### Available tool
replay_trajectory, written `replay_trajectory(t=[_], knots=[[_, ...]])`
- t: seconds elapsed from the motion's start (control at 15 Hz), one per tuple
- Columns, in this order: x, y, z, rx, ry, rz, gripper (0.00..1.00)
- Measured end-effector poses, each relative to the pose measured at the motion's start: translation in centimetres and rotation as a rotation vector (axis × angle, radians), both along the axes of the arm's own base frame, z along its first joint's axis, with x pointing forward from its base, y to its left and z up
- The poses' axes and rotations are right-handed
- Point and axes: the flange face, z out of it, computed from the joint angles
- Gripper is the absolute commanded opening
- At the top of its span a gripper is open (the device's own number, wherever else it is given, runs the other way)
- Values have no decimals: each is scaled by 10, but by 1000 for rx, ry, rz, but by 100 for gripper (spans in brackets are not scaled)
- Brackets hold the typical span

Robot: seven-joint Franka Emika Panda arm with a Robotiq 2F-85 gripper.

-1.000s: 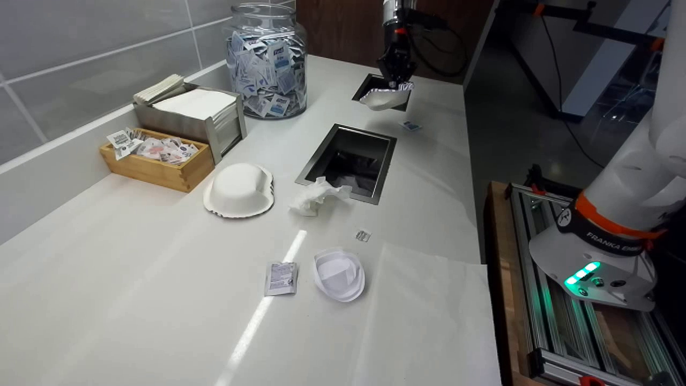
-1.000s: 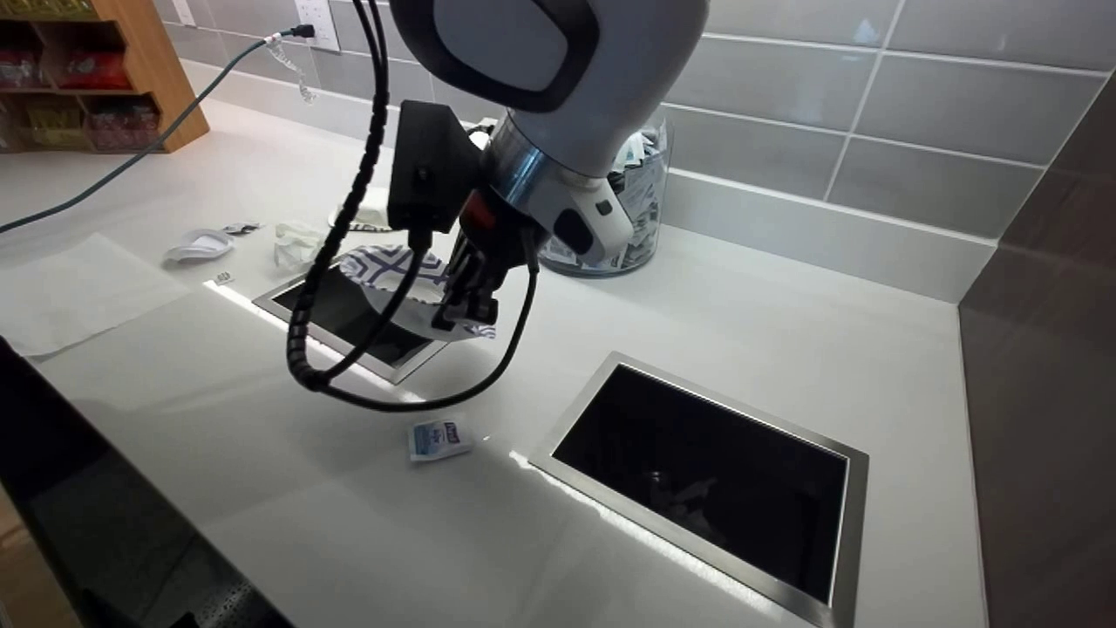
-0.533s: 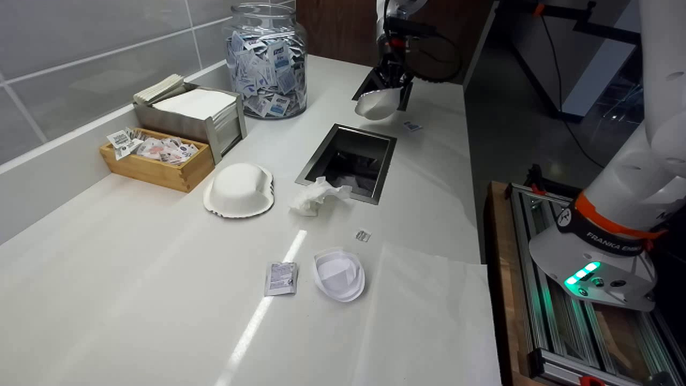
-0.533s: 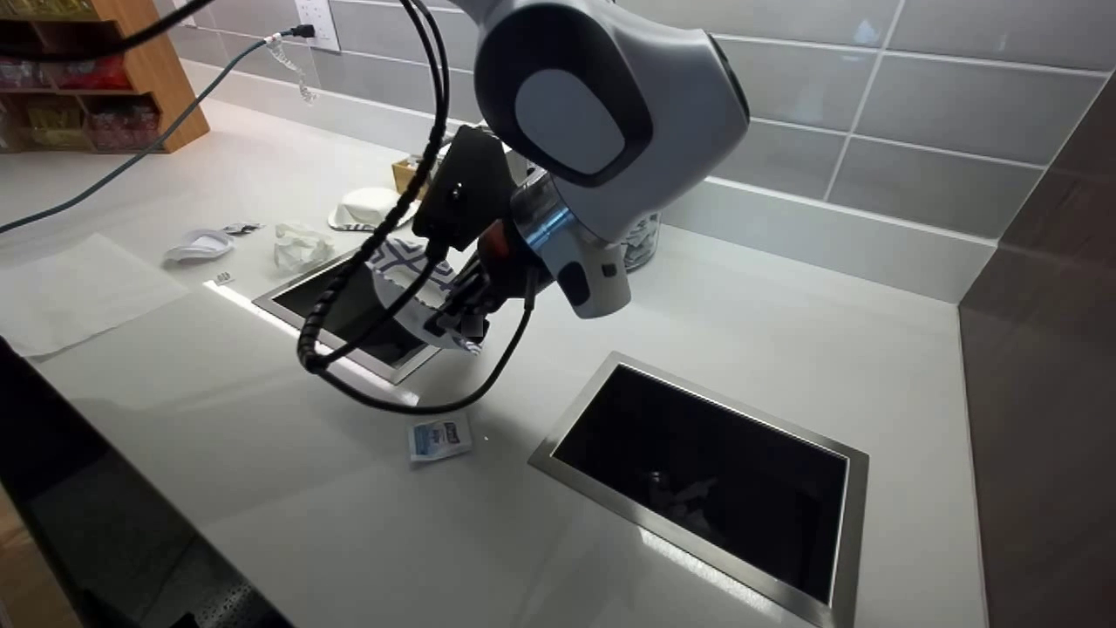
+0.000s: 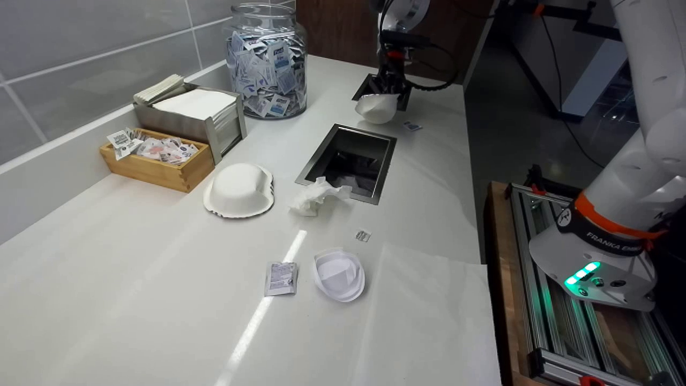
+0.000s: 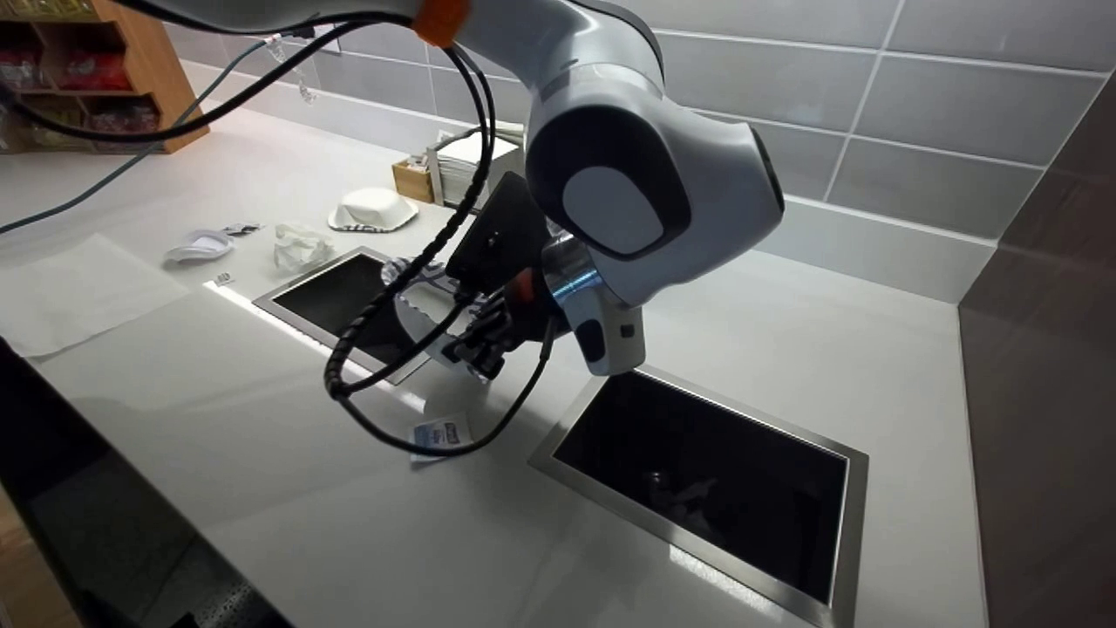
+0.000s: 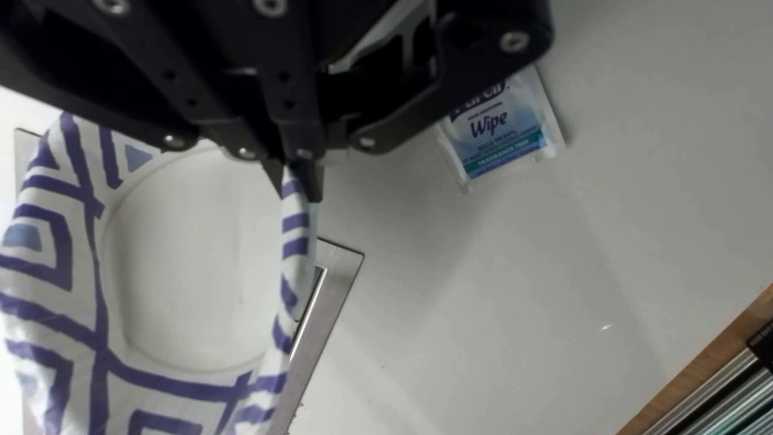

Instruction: Pick up the paper bowl, press the paper bowl on the kitchen counter three times and put it into the left bin

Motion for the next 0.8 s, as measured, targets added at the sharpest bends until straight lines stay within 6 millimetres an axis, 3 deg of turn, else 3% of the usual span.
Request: replay_trajectory(t=[0.8], knots=[[10,-7,-27,73,14,-39,1]])
